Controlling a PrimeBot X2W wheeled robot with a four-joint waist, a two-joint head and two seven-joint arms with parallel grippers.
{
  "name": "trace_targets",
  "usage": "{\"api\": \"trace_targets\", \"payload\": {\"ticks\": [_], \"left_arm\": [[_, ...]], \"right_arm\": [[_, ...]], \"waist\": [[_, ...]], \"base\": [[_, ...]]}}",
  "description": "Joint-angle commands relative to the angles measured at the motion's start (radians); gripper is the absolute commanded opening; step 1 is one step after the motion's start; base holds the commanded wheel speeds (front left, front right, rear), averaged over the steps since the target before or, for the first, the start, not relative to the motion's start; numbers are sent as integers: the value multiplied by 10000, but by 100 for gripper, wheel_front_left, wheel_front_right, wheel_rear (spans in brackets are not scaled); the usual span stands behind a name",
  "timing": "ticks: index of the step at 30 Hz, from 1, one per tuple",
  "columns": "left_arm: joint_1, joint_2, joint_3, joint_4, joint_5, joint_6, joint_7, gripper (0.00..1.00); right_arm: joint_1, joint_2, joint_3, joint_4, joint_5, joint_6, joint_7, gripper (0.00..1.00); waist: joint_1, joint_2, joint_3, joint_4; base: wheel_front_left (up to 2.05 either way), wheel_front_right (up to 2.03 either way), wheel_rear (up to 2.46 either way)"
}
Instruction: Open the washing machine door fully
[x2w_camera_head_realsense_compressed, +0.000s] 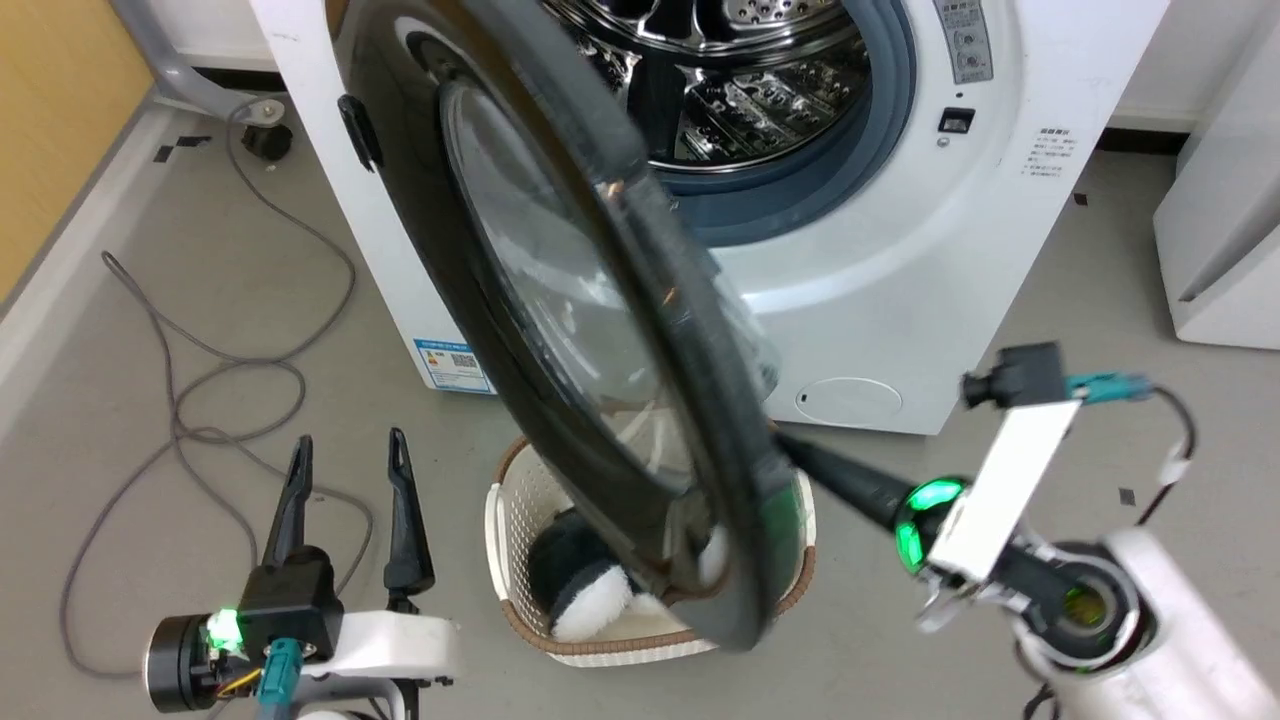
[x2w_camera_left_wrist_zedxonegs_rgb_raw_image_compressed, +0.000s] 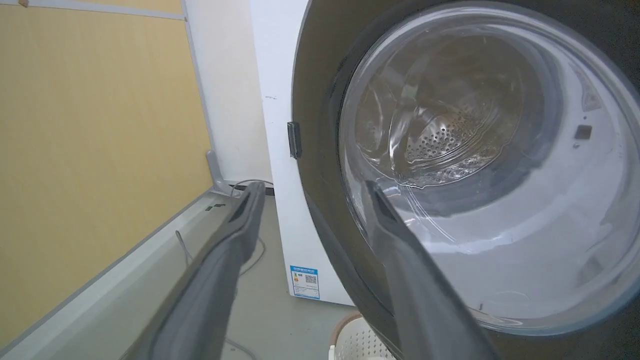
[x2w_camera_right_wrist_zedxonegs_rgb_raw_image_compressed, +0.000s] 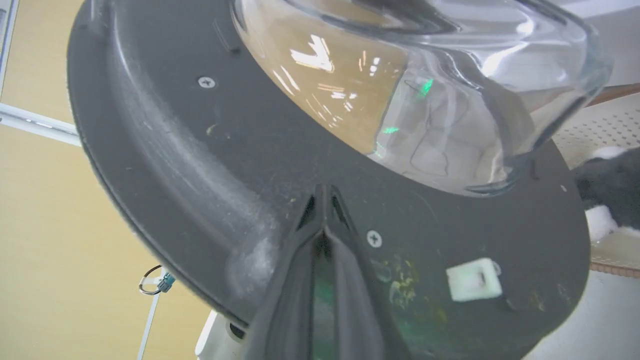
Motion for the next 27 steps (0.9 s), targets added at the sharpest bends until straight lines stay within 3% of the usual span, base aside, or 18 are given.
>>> {"api": "trace_targets", "payload": {"ticks": [1, 11, 17, 22, 27], "left_arm": [[141, 15, 1, 56, 85, 6, -53, 100], [270, 16, 26, 213, 187, -17, -53, 100], [396, 16, 79, 266, 168, -28, -53, 100], [535, 16, 126, 338, 159, -57, -53, 100], [646, 15, 156, 382, 138, -58, -53, 100]], "right_arm": [[200, 165, 133, -138, -17, 67, -15, 0], [715, 592, 1320, -907, -263, 67, 43, 0], [1029, 504, 1539, -1210, -378, 67, -333, 0], [1214, 299, 800, -1460, -733, 67, -1777, 0], [1192, 42, -151, -1554, -2162, 67, -4603, 0]], "waist": [[1, 0, -23, 18], [1, 0, -157, 111], [1, 0, -352, 94], [1, 0, -566, 34], [1, 0, -737, -76]], "base": [[0, 0, 0], [0, 0, 0], [0, 0, 0], [0, 0, 0], [0, 0, 0]]}}
